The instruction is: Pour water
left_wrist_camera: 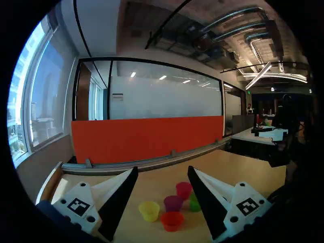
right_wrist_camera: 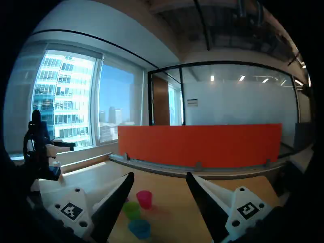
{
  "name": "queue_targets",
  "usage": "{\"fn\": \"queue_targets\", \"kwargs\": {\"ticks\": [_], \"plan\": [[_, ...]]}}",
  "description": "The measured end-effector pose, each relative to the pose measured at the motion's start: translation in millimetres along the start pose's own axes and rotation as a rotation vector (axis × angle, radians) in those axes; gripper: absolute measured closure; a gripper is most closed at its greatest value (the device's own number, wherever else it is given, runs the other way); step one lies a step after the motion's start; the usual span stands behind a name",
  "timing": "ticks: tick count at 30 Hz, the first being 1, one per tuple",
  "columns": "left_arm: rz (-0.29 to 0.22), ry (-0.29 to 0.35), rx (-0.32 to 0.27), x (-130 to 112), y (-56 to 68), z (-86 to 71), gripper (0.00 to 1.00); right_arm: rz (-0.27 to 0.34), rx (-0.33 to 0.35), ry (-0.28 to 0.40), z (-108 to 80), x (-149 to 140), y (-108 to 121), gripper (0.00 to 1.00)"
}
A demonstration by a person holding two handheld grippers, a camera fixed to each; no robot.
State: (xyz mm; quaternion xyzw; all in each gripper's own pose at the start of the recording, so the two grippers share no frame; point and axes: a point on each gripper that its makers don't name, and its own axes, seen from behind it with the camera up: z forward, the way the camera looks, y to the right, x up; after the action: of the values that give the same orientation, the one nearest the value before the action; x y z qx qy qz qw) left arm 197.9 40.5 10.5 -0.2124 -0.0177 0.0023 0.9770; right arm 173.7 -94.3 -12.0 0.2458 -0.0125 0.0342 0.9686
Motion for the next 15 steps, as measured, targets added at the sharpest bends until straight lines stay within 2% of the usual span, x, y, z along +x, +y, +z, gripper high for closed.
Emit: {"fn": "queue_targets", "kwargs": {"ticks": [5,15], "plan": [[-0.003,-0.007,-0.041,-1.4,6.6,0.9,0.1,-0.004,0.06,-0.002,0.5,4.2,-11.8,0.0],[0.046,-0.038,-0.102,-8.9,18.6,0.8,0.09,-0.064,0.1,-0.056,0.9,-5.8,-19.1,0.0]]}}
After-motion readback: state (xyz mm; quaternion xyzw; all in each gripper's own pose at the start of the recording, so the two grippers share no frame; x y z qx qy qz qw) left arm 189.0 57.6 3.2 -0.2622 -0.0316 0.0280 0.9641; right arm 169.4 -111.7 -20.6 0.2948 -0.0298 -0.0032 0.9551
